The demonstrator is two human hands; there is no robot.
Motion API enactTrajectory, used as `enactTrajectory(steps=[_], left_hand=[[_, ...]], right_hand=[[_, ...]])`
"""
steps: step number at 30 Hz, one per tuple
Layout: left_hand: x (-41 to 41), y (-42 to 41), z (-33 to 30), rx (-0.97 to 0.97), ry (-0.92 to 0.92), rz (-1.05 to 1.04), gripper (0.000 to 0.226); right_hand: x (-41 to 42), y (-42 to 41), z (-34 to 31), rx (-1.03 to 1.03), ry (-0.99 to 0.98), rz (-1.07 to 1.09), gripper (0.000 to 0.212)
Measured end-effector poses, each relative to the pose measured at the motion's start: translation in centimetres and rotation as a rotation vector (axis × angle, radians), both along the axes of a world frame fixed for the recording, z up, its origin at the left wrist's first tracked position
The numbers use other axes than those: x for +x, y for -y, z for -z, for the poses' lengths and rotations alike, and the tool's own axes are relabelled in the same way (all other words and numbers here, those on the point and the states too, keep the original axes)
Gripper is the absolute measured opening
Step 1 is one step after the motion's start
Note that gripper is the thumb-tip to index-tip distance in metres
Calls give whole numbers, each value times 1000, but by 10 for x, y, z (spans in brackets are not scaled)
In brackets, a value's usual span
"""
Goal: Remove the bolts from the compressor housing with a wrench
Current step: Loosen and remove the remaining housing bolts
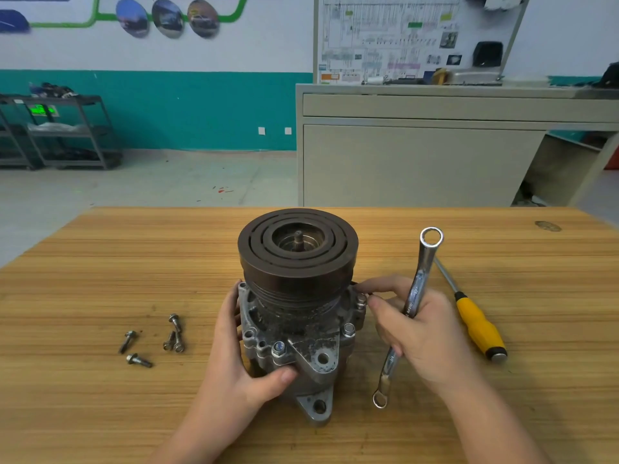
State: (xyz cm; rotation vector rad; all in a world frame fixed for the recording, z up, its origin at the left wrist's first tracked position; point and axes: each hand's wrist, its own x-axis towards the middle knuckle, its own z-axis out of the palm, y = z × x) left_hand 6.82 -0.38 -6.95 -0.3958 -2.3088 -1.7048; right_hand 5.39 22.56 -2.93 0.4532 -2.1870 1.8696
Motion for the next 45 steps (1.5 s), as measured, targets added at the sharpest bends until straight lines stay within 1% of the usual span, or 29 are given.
enactTrajectory(steps=[2,5,9,11,14,17,19,21,25,29,33,37,41,45], left_hand=[[0,0,0,-4,-1,-5,109],[-1,0,0,-18,-6,-15,105],[0,0,0,-28,-7,-18,105],[0,0,0,-22,-12,-11,106],[0,0,0,-26,-12,-15,106],[1,0,-1,-29,-12,-13,107],[1,0,-1,-26,-19,-8,108],[1,0,-1,-25,-22,-12,109],[0,-1,-1,-24,-23,-17,104],[-1,1,1,-32,-31,-20,103],[-1,2,4,-35,-21,-13,108],[-2,2,4,-31,-20,-7,107],[-1,1,3,-15,-8,-2,104],[-1,1,3,-12,-10,0,104]], right_hand=[[0,0,0,13,-5,29,23],[-2,0,-1,29,10,30,18],[-2,-2,0,-19,14,10,27],[-2,-1,0,5,16,23,29],[-3,-2,1,16,30,-1,24],[-1,-3,-1,-5,18,-17,26],[-1,-2,-2,52,13,10,27],[0,-1,-2,84,18,12,18],[2,-1,-3,42,7,-1,22],[1,-1,-4,67,12,7,14],[2,-1,-3,37,11,5,24],[0,0,-3,92,16,30,15],[2,0,-2,59,5,4,22],[1,-1,-2,79,16,16,13]])
